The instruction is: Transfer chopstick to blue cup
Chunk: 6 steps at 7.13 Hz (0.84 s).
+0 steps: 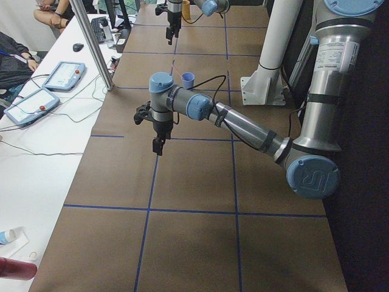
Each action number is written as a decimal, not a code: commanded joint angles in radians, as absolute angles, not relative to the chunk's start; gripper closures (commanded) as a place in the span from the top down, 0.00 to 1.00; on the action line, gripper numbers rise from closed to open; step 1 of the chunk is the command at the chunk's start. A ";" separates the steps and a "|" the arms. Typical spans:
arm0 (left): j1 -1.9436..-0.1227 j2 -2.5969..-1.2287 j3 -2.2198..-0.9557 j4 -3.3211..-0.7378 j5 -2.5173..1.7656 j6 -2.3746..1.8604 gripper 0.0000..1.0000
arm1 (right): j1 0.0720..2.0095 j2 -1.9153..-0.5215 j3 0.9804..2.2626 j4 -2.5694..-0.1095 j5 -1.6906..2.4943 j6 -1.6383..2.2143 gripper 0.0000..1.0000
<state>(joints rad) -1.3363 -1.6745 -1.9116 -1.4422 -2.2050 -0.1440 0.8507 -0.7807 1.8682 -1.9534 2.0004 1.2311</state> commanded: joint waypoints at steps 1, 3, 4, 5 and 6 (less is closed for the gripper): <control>-1.467 -1.674 -1.798 -1.424 -2.285 0.027 1.00 | 1.044 -1.126 2.118 -1.968 2.108 0.864 1.00; -1.552 -1.669 -1.660 -1.424 -2.327 0.222 1.00 | 1.235 -1.314 2.111 -1.956 2.210 0.529 1.00; -1.552 -1.634 -1.655 -1.431 -2.327 0.222 1.00 | 1.327 -1.392 2.082 -1.954 2.256 0.358 1.00; -1.552 -1.612 -1.652 -1.433 -2.327 0.216 1.00 | 1.400 -1.446 2.025 -1.954 2.270 0.190 1.00; -1.552 -1.606 -1.654 -1.433 -2.327 0.216 1.00 | 1.469 -1.503 1.979 -1.953 2.275 0.095 1.00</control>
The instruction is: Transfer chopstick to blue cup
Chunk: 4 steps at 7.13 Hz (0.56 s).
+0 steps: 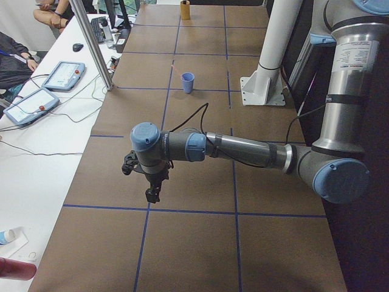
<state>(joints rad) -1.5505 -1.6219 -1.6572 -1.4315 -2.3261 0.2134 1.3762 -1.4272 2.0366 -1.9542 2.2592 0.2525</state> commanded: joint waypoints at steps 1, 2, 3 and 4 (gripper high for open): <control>-1.552 -1.605 -1.654 -1.433 -2.327 0.216 1.00 | 1.544 -1.549 1.914 -1.887 2.319 0.042 1.00; -1.552 -1.605 -1.654 -1.434 -2.327 0.216 1.00 | 1.628 -1.599 1.772 -1.747 2.414 0.028 1.00; -1.552 -1.605 -1.654 -1.434 -2.327 0.218 1.00 | 1.661 -1.600 1.611 -1.577 2.472 0.020 1.00; -1.554 -1.605 -1.658 -1.434 -2.327 0.218 1.00 | 1.663 -1.646 1.591 -1.434 2.468 0.024 1.00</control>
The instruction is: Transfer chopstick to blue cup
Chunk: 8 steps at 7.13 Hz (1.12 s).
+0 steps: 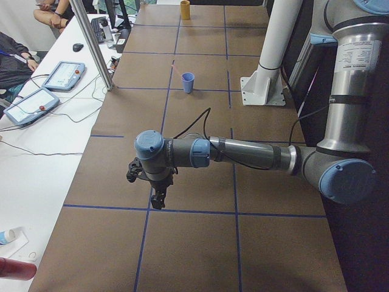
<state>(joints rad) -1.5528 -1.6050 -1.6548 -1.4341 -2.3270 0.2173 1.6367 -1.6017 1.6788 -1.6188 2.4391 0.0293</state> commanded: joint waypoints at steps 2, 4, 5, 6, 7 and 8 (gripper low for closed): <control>-1.552 -1.603 -1.655 -1.434 -2.327 0.216 1.00 | 1.663 -1.666 1.598 -1.399 2.380 0.058 1.00; -1.552 -1.588 -1.649 -1.428 -2.327 0.215 1.00 | 1.648 -1.663 1.612 -1.411 2.391 0.145 1.00; -1.552 -1.585 -1.649 -1.422 -2.326 0.215 1.00 | 1.623 -1.663 1.630 -1.429 2.391 0.147 1.00; -1.552 -1.583 -1.648 -1.420 -2.327 0.216 1.00 | 1.605 -1.652 1.666 -1.512 2.390 0.147 1.00; -1.552 -1.583 -1.641 -1.422 -2.327 0.216 1.00 | 1.605 -1.646 1.692 -1.567 2.385 0.147 1.00; -1.552 -1.585 -1.619 -1.434 -2.327 0.222 1.00 | 1.606 -1.651 1.692 -1.565 2.385 0.146 1.00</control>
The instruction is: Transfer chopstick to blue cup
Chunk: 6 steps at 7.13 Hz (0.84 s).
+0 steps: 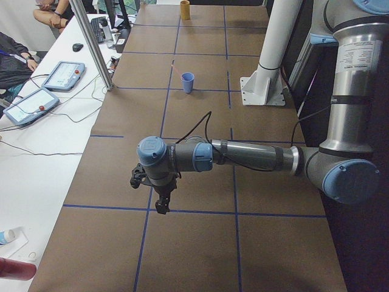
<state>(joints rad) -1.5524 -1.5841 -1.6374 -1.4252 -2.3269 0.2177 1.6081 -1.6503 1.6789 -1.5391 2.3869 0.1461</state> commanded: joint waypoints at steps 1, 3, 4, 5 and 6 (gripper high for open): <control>-1.551 -1.583 -1.600 -1.437 -2.329 0.230 1.00 | 1.605 -1.652 1.689 -1.562 2.385 0.146 1.00; -1.551 -1.551 -1.597 -1.474 -2.329 0.230 1.00 | 1.605 -1.660 1.686 -1.559 2.385 0.144 1.00; -1.551 -1.545 -1.595 -1.479 -2.329 0.229 1.00 | 1.605 -1.660 1.681 -1.559 2.385 0.140 1.00; -1.551 -1.545 -1.594 -1.479 -2.329 0.226 1.00 | 1.605 -1.661 1.678 -1.559 2.385 0.135 1.00; -1.551 -1.546 -1.594 -1.479 -2.330 0.224 1.00 | 1.605 -1.661 1.675 -1.559 2.385 0.133 1.00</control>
<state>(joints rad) -1.5509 -1.5467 -1.5947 -1.4768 -2.3289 0.2263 1.6046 -1.6605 1.6791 -1.5586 2.3853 0.1367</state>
